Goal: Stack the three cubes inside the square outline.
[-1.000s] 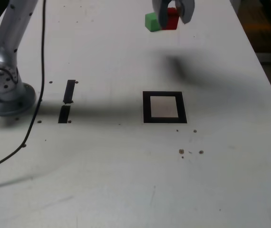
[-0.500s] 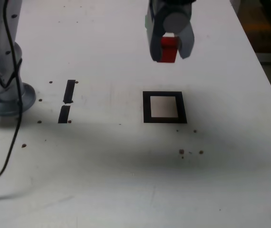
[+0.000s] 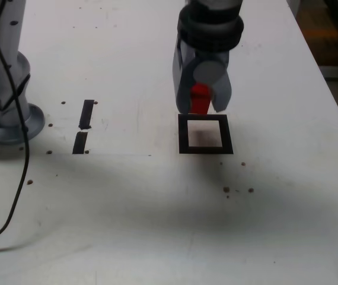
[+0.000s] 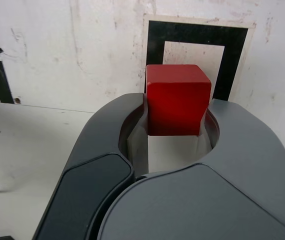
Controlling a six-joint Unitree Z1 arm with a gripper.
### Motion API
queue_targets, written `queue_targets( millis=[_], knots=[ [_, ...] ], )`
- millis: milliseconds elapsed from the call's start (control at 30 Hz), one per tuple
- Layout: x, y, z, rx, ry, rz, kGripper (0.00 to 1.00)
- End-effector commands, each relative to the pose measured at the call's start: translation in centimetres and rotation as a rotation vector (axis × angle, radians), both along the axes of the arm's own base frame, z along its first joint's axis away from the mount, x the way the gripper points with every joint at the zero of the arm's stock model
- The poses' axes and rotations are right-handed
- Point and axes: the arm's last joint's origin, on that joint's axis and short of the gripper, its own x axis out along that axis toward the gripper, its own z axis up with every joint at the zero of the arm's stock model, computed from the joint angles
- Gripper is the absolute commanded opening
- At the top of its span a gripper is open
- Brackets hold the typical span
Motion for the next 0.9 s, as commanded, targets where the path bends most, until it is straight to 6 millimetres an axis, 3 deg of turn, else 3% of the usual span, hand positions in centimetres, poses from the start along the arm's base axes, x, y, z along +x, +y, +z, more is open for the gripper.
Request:
queue_targets(
  millis=[0, 233, 867],
  knots=[
    [0.1, 0.0, -0.8, -0.001, 0.004, 0.004, 0.30],
    [0.3, -0.1, -3.1, -0.009, 0.004, 0.006, 0.30],
    [1.9, -0.5, -5.4, -0.026, -0.009, 0.002, 0.31]
  ],
)
